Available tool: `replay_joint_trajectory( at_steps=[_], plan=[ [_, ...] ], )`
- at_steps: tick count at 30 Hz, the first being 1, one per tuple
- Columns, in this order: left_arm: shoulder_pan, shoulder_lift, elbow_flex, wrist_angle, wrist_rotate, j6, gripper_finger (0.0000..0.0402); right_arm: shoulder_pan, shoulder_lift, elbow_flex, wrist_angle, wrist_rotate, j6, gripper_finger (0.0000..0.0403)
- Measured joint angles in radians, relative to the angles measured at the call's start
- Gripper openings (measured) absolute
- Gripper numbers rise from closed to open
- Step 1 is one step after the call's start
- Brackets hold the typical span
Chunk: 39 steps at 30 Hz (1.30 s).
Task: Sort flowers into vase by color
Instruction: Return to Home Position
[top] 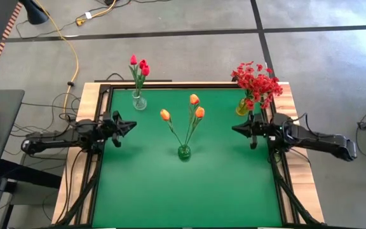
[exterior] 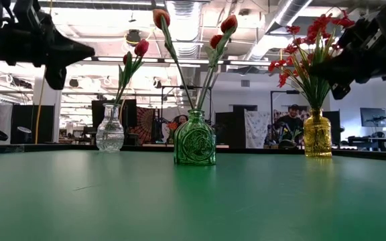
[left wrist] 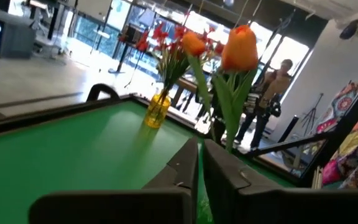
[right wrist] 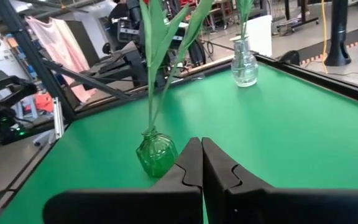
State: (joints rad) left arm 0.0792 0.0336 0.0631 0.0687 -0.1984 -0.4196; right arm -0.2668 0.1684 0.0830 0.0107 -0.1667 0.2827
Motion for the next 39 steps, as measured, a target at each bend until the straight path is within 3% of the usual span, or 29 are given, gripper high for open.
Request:
replay_joint_trajectory(
  at_steps=[11,18,24,30,39],
  plan=[
    [0.0,-0.03,0.0,-0.188,0.009,-0.016,0.0,-0.022,-0.05,-0.069,0.04,0.004,-0.012,0.002],
    [0.0,-0.03,0.003,-0.198,0.017,-0.012,0.0,-0.024,-0.14,-0.075,0.02,0.116,-0.075,0.002],
    [0.0,-0.029,0.003,-0.199,0.015,0.022,0.0,-0.011,-0.166,-0.075,0.02,0.096,-0.105,0.002],
    [0.0,-0.029,0.004,-0.198,-0.049,0.024,0.0,0.045,-0.163,-0.076,0.027,0.041,-0.12,0.002],
    [0.0,-0.029,0.004,-0.194,-0.119,0.092,0.0,0.113,-0.161,-0.077,0.006,0.152,-0.222,0.002]
  ],
)
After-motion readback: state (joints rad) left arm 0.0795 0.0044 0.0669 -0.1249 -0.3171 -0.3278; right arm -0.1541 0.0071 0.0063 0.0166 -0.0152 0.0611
